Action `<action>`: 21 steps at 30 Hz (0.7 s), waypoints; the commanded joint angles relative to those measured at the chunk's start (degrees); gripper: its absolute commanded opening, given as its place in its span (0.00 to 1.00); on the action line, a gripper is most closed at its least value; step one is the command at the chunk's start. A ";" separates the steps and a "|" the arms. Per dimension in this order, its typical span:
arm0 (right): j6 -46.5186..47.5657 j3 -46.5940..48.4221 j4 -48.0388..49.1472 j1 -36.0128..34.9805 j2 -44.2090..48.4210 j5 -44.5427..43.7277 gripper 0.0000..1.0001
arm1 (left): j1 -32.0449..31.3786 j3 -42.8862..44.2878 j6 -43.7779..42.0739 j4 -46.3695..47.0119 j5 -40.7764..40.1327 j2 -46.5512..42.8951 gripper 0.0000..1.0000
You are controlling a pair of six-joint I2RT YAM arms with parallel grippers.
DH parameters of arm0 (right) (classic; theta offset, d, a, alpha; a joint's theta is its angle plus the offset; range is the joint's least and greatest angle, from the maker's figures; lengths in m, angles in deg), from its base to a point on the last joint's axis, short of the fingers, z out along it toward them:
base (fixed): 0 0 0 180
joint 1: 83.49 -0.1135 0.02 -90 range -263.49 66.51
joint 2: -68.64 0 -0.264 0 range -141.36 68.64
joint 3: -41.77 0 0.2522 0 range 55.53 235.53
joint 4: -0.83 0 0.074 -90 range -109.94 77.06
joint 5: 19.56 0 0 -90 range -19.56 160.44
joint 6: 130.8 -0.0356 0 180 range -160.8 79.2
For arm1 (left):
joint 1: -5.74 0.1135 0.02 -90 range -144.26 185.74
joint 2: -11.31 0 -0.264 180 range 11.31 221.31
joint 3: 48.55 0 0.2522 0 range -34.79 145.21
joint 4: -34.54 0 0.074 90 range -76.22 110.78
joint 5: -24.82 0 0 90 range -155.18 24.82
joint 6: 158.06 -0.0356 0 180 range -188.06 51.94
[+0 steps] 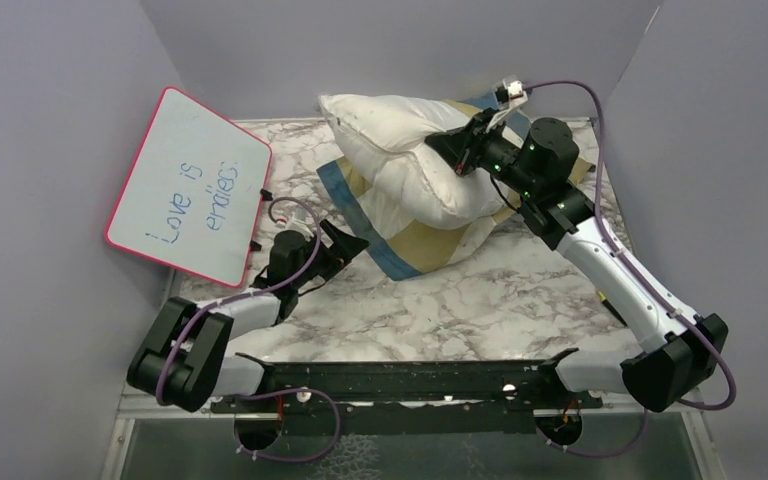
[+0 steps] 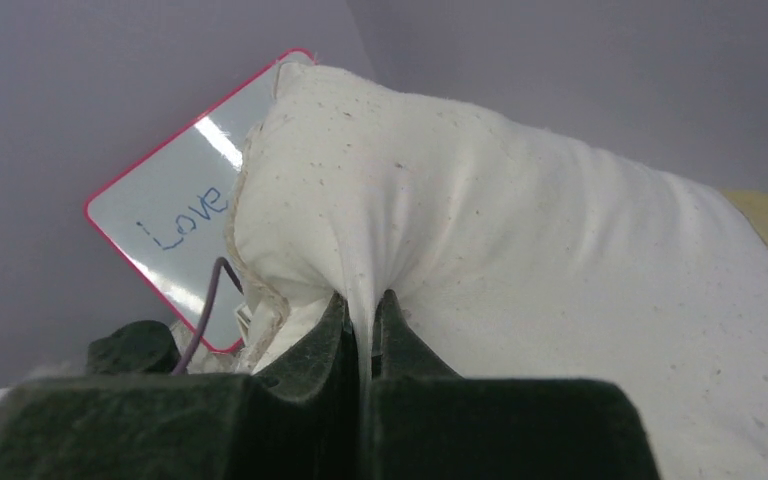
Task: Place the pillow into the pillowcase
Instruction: Stuff the pillow into the pillowcase.
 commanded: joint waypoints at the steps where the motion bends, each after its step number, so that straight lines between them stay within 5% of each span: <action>1: -2.44 4.96 7.45 -0.04 4.51 2.01 0.01 | -1.16 2.40 -0.51 7.59 -3.46 5.76 0.88; 11: -2.01 9.05 7.51 0.14 6.90 -1.63 0.01 | -3.83 1.52 -0.43 9.30 -6.85 10.71 0.88; 21: -5.00 8.56 10.53 0.12 7.54 -0.97 0.01 | -8.93 3.10 -0.85 24.09 -11.52 15.78 0.88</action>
